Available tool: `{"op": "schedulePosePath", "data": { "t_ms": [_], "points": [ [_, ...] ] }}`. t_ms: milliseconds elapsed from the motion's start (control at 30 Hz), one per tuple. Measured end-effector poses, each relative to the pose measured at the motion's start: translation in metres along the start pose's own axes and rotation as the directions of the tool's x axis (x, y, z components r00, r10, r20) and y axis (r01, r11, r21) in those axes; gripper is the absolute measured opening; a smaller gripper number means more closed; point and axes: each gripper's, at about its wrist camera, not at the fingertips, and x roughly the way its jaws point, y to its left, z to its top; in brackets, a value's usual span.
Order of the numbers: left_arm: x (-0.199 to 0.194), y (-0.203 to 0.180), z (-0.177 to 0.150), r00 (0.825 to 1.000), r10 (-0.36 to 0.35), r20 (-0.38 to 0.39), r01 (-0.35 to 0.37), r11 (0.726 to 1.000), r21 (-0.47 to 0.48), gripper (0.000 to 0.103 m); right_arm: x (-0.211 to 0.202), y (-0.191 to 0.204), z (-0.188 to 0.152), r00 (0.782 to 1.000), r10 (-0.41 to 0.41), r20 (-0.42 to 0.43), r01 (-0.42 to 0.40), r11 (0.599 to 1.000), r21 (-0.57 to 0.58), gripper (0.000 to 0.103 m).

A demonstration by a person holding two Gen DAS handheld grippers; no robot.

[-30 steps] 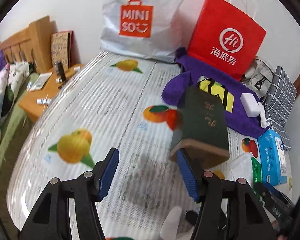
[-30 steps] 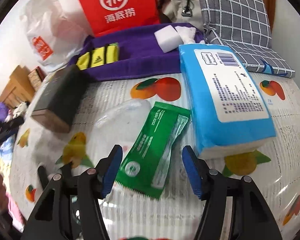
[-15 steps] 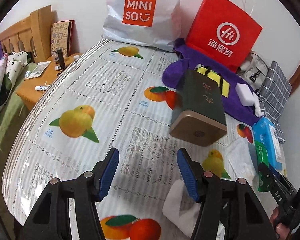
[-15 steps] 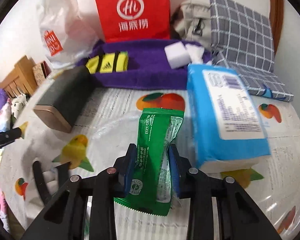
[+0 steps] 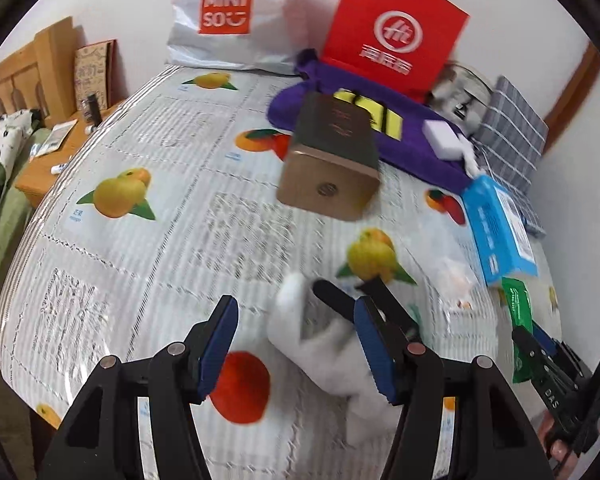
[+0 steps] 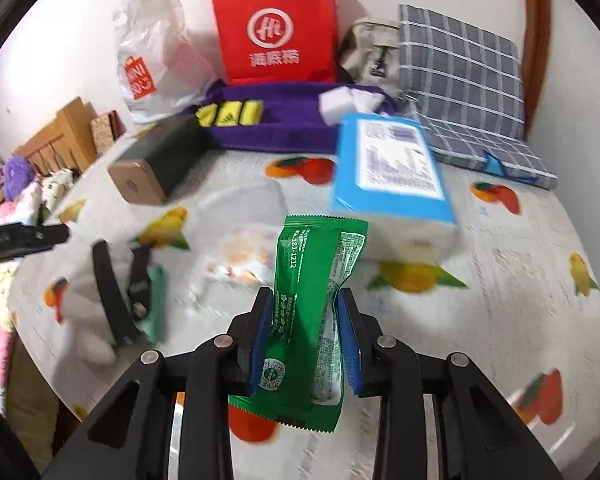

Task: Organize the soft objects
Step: 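Grasp the white glove with the left tool while the right tool grasps the green wipe pack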

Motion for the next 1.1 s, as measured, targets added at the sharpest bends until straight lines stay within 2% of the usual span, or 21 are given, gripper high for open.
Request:
{"op": "schedulePosePath", "data": {
  "t_ms": [100,133,200,367,467,567,633,700,733,767,800,833,933,1100],
  "points": [
    [0.0,-0.012,-0.008,0.999,0.035,-0.017,-0.034,0.998,0.057,0.065,-0.003,-0.01,-0.012,1.0,0.0,-0.011,0.0,1.0,0.003,0.032],
    [0.002,-0.017,-0.013,0.997,0.068,-0.025,-0.066,0.994,0.085,0.066,-0.003,-0.014,-0.016,1.0,-0.001,-0.014,0.001,1.0,0.007,0.032],
    [0.008,-0.024,-0.019,0.995,0.092,-0.049,-0.085,0.988,0.126,0.066,-0.003,-0.021,-0.024,1.0,-0.007,-0.024,0.007,1.0,0.017,0.032],
    [0.034,-0.034,-0.03,0.988,0.09,-0.127,-0.07,0.985,0.159,0.066,-0.001,-0.035,-0.036,0.998,-0.042,-0.051,0.044,0.998,0.036,0.035],
    [0.041,-0.036,-0.031,0.989,0.08,-0.126,-0.061,0.987,0.149,0.066,0.001,-0.037,-0.041,0.996,-0.062,-0.056,0.064,0.998,0.03,0.038],
    [0.041,-0.039,-0.031,0.99,0.078,-0.114,-0.059,0.985,0.162,0.066,0.008,-0.035,-0.046,0.995,-0.066,-0.075,0.068,0.997,0.025,0.048],
    [0.041,-0.039,-0.03,0.992,0.067,-0.107,-0.05,0.987,0.155,0.066,0.011,-0.035,-0.048,0.995,-0.071,-0.064,0.073,0.997,0.034,0.05],
    [0.04,-0.037,-0.029,0.995,0.049,-0.09,-0.036,0.99,0.136,0.06,0.012,-0.035,-0.048,0.996,-0.073,-0.05,0.075,0.996,0.045,0.051],
    [0.039,-0.036,-0.029,0.996,0.04,-0.081,-0.029,0.991,0.132,0.047,0.012,-0.035,-0.047,0.996,-0.075,-0.046,0.077,0.996,0.047,0.05],
    [0.039,-0.036,-0.029,0.997,0.032,-0.077,-0.022,0.991,0.128,0.036,0.012,-0.035,-0.047,0.996,-0.079,-0.041,0.08,0.996,0.045,0.043],
    [0.038,-0.034,-0.028,0.997,0.008,-0.076,0.002,0.993,0.12,0.029,0.012,-0.035,-0.046,0.996,-0.078,-0.038,0.08,0.996,0.044,0.033],
    [0.037,-0.033,-0.026,0.997,-0.017,-0.077,0.026,0.994,0.108,0.019,0.011,-0.035,-0.045,0.996,-0.075,-0.039,0.077,0.996,0.048,0.033],
    [0.028,-0.029,-0.022,0.996,-0.07,-0.055,0.074,0.994,0.079,0.015,0.008,-0.038,-0.042,0.998,-0.056,-0.043,0.059,0.996,0.066,0.029],
    [-0.002,-0.032,-0.011,0.998,-0.059,0.017,0.057,0.993,0.104,0.014,-0.005,-0.038,-0.032,0.999,-0.038,-0.024,0.04,0.996,0.079,0.029]
  ]
}}
